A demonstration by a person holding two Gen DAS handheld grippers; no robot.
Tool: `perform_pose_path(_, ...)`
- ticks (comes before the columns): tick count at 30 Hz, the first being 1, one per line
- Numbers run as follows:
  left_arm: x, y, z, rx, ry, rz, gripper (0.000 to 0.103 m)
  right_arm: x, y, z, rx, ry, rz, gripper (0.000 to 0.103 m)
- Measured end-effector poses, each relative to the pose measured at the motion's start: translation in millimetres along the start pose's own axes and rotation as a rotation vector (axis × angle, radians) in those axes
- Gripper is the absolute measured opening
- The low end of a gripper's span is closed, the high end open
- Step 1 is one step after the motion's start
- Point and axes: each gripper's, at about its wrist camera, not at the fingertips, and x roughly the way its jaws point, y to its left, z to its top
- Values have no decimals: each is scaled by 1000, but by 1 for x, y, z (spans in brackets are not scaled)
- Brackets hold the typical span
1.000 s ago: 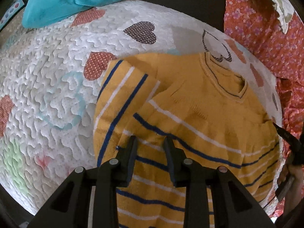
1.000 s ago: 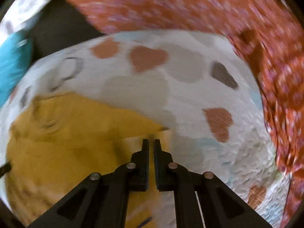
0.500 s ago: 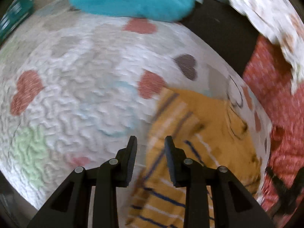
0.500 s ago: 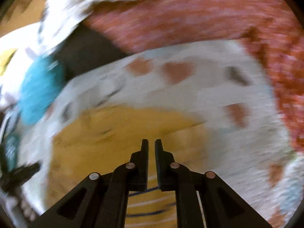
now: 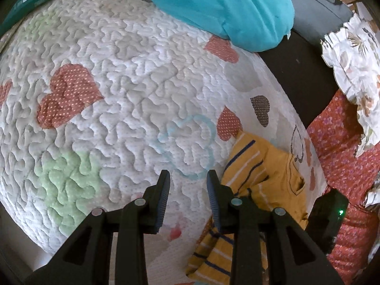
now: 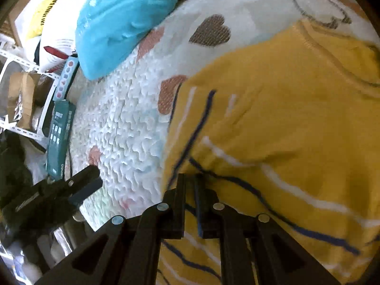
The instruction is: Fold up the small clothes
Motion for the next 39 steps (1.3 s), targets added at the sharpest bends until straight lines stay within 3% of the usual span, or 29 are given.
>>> perform_pose_path(2,1,0,0,1,7,-8,36,-2,3,2,12,-7,17,17)
perform_pose_path(5,4,-6,-4,22,22,-9,38,-27,-5,2,19,-39,39,18)
perform_pose_path(8,10,-12,-13,59,61,-16,41,-69,-20,1,-8,-109,-15,26)
perform_pose_path(11,15,-14,-34,81,103,-22,41,-99,-28,7,-21,-125,-45,35)
perform_pose_path(15,21,-10,-70,108,155,-28,48,-107,-18,23,-48,-86,-16,73)
perform_pose_path(16,22,-10,-75,118,159,-21,49,-101,-13,27,-56,-52,3,76)
perform_pose_path(19,30,-12,-90,167,179,-5,49,-72,4,38,-92,42,-16,76)
perform_pose_path(21,30,-15,-97,184,172,-11,55,-47,17,43,-124,102,-67,76)
perform_pose_path(24,30,-17,-105,153,208,-95,64,-8,33,46,-175,190,-189,76)
perform_pose_path(26,37,-18,-114,124,262,-136,65,13,43,47,-227,243,-263,78)
perform_pose_path(32,37,-32,-133,191,228,-82,66,58,64,50,-354,418,-442,88)
perform_pose_path(34,38,-33,-134,186,253,-110,41,68,69,46,-399,450,-505,88)
perform_pose_path(35,43,-32,-135,174,298,-160,23,72,73,43,-432,455,-539,87)
perform_pose_path(37,47,-32,-138,157,326,-179,22,78,82,32,-525,440,-631,68)
perform_pose_path(38,46,-33,-139,159,326,-182,22,77,84,25,-566,418,-659,64)
perform_pose_path(39,44,-36,-141,158,324,-197,22,71,87,20,-593,392,-655,47)
